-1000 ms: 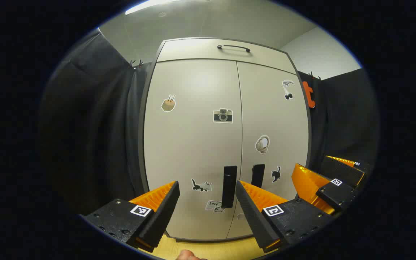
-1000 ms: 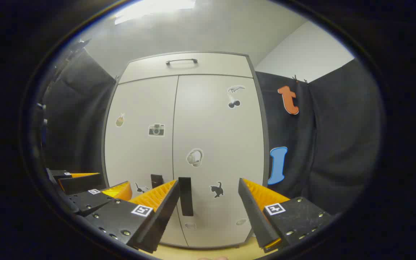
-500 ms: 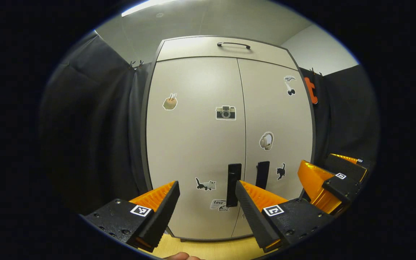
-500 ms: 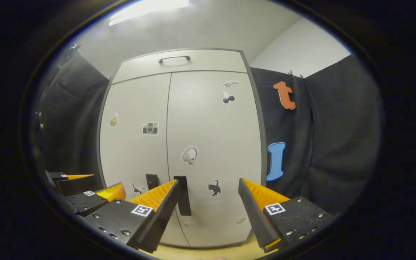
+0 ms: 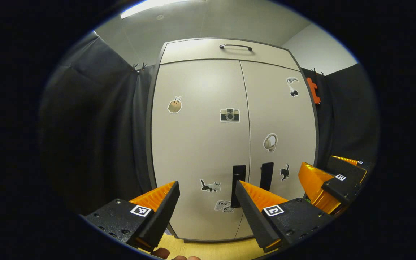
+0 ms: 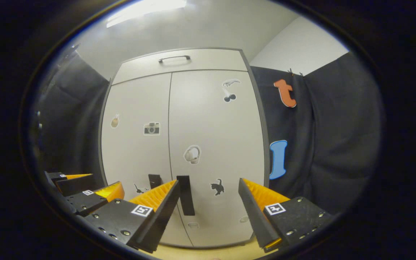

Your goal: Open the right door of the double-door shoe cabinet with the right hand, and open the left door with the left hand.

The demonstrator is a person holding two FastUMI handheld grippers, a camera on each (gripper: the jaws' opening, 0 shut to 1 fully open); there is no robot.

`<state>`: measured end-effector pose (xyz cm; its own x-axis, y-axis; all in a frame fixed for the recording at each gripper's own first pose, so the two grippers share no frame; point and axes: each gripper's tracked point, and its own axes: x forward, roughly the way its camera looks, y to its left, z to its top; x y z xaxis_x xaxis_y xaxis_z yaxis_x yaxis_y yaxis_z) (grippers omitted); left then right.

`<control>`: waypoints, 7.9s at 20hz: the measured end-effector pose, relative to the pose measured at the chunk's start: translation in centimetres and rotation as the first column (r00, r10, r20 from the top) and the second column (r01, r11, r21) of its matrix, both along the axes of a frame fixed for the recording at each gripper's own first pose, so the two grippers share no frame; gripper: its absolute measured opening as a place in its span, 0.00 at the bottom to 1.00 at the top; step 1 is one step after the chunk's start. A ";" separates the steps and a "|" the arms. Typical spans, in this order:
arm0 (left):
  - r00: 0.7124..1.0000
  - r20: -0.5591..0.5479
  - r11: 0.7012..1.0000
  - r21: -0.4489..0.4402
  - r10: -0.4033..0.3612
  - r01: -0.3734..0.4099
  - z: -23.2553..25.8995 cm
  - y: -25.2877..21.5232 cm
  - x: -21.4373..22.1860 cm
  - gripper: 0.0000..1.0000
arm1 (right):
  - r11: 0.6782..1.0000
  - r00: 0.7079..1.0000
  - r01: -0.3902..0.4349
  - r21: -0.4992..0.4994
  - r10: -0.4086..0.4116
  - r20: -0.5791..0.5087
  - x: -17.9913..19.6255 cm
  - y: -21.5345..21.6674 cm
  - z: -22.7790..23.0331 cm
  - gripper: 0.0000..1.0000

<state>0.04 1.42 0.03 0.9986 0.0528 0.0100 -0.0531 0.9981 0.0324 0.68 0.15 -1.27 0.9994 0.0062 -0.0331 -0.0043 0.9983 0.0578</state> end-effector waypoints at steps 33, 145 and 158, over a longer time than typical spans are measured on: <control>0.970 -0.053 0.972 0.008 0.236 -0.236 -1.6 10.9 -1.4 0.97 | 0.995 0.975 -0.081 -0.060 0.067 -0.210 10.5 6.2 -10.6 0.35; 0.984 -0.180 0.993 -0.114 0.015 -0.036 -7.1 -4.6 0.7 0.97 | 0.999 0.991 0.033 0.002 -0.032 -0.134 3.5 -12.4 -8.8 0.28; 0.987 -0.161 0.996 -0.081 0.010 -0.024 -7.9 -4.9 8.4 0.97 | 0.998 0.987 0.059 -0.018 -0.061 -0.150 3.3 -12.4 -8.8 0.49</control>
<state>8.46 -3.51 -7.82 0.9858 0.0639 -0.1553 -0.0710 0.9967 -0.0405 4.00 -12.28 -10.06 0.9816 -0.0554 -0.1829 0.0637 0.9972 0.0399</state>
